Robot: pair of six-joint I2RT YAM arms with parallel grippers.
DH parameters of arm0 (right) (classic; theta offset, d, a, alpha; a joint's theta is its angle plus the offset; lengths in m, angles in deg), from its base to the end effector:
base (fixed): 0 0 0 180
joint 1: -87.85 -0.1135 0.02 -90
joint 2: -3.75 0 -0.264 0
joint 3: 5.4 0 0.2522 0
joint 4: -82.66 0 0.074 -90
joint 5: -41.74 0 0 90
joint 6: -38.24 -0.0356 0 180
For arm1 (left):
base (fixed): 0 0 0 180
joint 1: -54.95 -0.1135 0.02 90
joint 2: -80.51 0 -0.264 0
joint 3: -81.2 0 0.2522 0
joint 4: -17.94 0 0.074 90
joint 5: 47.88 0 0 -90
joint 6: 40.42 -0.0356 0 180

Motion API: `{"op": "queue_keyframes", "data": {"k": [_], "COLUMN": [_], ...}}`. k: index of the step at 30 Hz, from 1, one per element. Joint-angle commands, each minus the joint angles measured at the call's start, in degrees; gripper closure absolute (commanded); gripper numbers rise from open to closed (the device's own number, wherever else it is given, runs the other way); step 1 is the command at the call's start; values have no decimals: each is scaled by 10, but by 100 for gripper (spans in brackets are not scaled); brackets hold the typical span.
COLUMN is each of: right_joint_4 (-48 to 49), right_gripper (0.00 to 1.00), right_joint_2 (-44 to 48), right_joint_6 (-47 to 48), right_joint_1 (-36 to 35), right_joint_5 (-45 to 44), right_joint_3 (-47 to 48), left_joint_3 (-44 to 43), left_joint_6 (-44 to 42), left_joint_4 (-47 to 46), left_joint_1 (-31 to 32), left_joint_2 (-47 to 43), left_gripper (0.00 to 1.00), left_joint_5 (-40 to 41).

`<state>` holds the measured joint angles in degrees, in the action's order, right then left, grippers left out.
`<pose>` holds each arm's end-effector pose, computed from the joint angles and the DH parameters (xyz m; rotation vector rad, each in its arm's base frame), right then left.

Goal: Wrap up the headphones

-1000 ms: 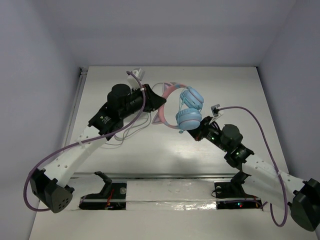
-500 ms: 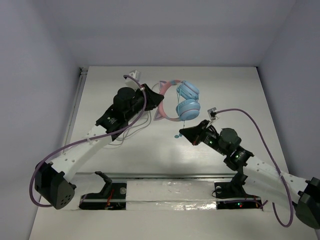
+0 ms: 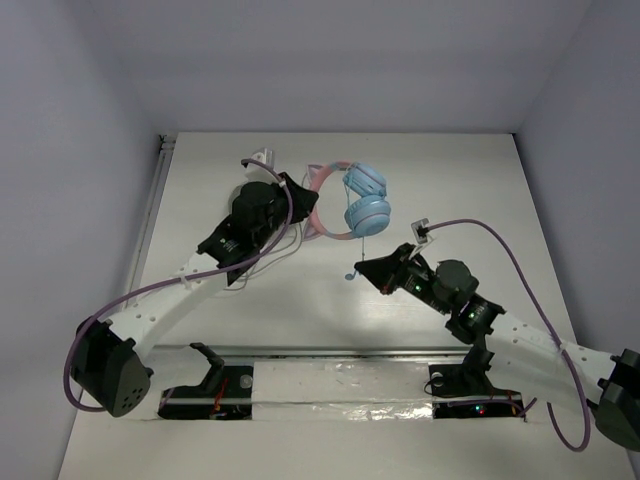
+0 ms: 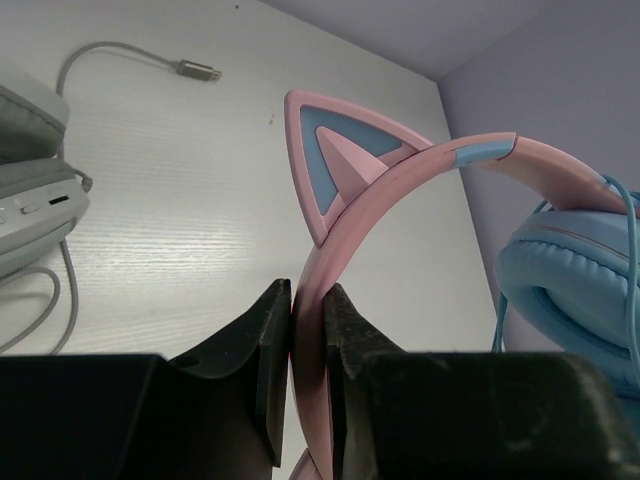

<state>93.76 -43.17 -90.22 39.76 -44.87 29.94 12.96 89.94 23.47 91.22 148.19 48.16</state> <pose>0.1295 0.1475 0.2548 -0.1944 1.7076 1.2048 0.2287 -0.1632 0.3507 -0.1462 1.7356 -0.9168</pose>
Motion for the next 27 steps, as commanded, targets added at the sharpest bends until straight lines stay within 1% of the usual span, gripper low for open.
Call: {"op": "queue_keyframes", "data": {"k": [1,4,8,16,20,22,25,27], "right_joint_4": [-3,10,33,132,155,167,175,180], "right_gripper": [100,100,100,100,100,100,100,100], "right_joint_2": [2,0,-28,-93,-107,-114,-126,-135], "right_joint_6": [-12,-21,-28,-85,-127,-144,-174,-196], "right_joint_1": [-17,-17,-23,-23,-23,-23,-23,-23], "right_joint_5": [23,28,42,85,71,58,22,4], "right_joint_3": [15,16,23,34,38,39,43,45], "left_joint_3": [7,26,39,64,82,90,101,108], "left_joint_6": [33,33,35,33,32,32,33,34], "left_joint_4": [-110,-118,-133,-156,-166,-169,-174,-179], "left_joint_1": [-4,-4,-4,7,13,26,35,54], "left_joint_2": [-4,0,16,61,64,68,74,76], "left_gripper": [100,100,100,100,100,100,100,100], "left_joint_5": [54,69,76,110,128,134,146,156]}}
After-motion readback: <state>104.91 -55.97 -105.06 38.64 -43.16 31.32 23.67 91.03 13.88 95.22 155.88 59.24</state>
